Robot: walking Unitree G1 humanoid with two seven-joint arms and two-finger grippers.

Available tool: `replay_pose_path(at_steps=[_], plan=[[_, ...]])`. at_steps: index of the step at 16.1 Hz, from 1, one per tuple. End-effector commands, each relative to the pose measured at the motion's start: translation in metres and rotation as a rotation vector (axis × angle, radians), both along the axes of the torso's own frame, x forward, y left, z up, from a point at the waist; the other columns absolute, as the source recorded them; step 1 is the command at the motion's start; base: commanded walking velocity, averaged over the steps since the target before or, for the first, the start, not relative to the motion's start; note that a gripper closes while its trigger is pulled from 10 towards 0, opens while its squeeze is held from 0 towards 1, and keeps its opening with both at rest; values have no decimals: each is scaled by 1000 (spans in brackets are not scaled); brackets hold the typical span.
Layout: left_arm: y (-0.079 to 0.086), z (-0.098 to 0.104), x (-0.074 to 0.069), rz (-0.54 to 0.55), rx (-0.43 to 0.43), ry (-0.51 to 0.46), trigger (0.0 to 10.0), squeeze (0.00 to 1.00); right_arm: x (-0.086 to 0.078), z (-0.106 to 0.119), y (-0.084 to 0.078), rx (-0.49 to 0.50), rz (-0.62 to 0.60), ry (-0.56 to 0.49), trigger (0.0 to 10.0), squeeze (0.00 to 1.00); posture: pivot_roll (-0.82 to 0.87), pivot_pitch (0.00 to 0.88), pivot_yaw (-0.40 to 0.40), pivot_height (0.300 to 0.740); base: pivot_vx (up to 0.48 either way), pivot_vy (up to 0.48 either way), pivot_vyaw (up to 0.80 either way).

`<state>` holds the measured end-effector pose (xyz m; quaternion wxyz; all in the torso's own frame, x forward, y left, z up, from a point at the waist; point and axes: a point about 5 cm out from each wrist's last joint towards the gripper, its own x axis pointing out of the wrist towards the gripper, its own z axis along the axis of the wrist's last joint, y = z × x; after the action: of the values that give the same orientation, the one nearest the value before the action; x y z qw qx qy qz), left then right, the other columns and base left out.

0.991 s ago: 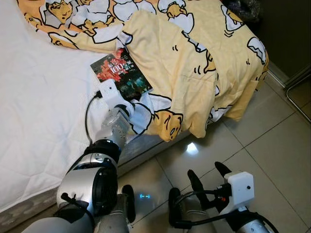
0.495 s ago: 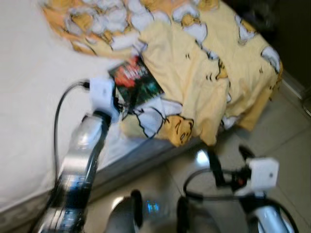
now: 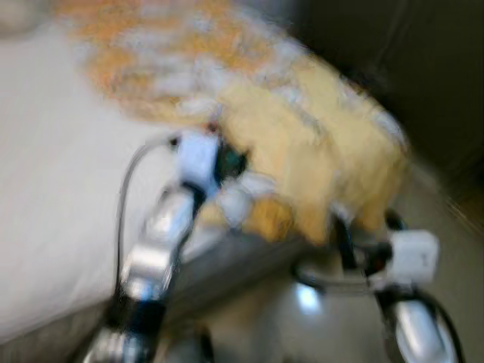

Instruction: Clean up the room

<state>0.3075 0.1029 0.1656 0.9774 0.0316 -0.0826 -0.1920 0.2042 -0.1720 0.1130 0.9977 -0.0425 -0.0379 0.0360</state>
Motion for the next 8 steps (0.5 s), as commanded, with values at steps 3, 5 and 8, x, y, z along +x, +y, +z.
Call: replay_pose_path(at_steps=[3, 5, 8], plan=[[2, -21, 4, 35, 51, 108, 10000, 0, 2, -4, -4, 16, -14, 8, 10000, 0, 17, 35, 13, 740, 0, 0, 0], [-1, -22, 9, 53, 49, 116, 10000, 0, 2, -7, -2, 17, -8, 13, 10000, 0, 10, 38, 16, 740, 480, 0, 0], [-4, -24, 8, 42, 32, 126, 10000, 0, 2, -9, -2, 15, 1, 20, 10000, 0, 8, 41, 17, 740, 480, 0, 0]])
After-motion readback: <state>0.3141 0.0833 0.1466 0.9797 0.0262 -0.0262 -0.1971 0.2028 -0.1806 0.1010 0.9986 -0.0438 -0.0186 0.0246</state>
